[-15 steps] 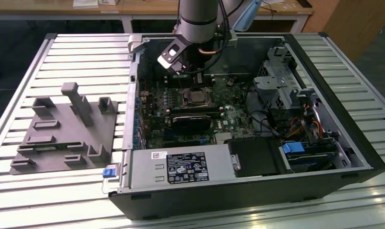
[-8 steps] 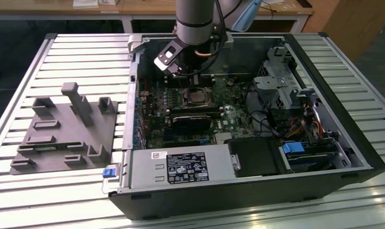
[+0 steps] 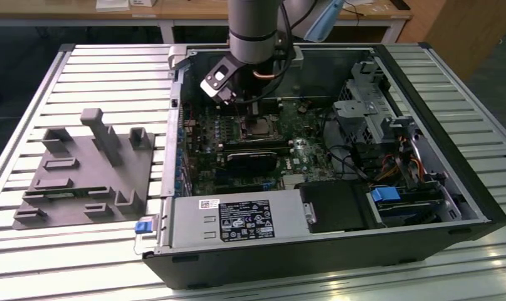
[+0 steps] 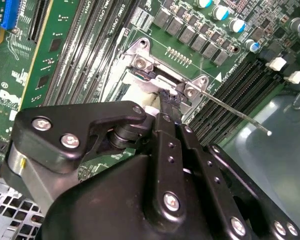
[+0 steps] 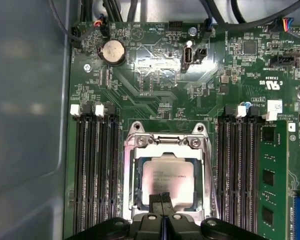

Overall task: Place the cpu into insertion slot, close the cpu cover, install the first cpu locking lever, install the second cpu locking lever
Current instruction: 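Close the cpu cover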

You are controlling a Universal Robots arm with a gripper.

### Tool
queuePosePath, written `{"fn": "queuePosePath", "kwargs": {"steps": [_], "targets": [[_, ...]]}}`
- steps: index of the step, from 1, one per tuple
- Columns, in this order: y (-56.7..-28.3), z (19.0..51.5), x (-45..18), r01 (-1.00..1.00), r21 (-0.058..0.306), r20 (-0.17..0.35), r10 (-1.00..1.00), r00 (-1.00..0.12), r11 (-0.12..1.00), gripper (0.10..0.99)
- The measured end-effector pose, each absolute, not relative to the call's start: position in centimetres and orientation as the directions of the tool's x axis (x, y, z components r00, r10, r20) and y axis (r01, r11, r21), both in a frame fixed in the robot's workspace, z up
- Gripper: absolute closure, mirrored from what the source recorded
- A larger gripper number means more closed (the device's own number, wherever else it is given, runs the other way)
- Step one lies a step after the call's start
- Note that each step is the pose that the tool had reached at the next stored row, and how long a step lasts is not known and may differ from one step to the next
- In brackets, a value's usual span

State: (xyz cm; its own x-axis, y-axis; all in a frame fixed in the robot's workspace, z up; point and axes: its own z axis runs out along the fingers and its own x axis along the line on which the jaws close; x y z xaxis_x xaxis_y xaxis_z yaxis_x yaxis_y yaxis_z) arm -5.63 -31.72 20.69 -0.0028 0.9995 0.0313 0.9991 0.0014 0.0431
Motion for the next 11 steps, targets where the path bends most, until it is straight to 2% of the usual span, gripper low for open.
{"fn": "queuePosePath", "kwargs": {"steps": [11], "targets": [[-31.73, 19.97, -5.7, 0.999, 0.043, 0.03, 1.0, -0.003, 0.002, 0.973]]}}
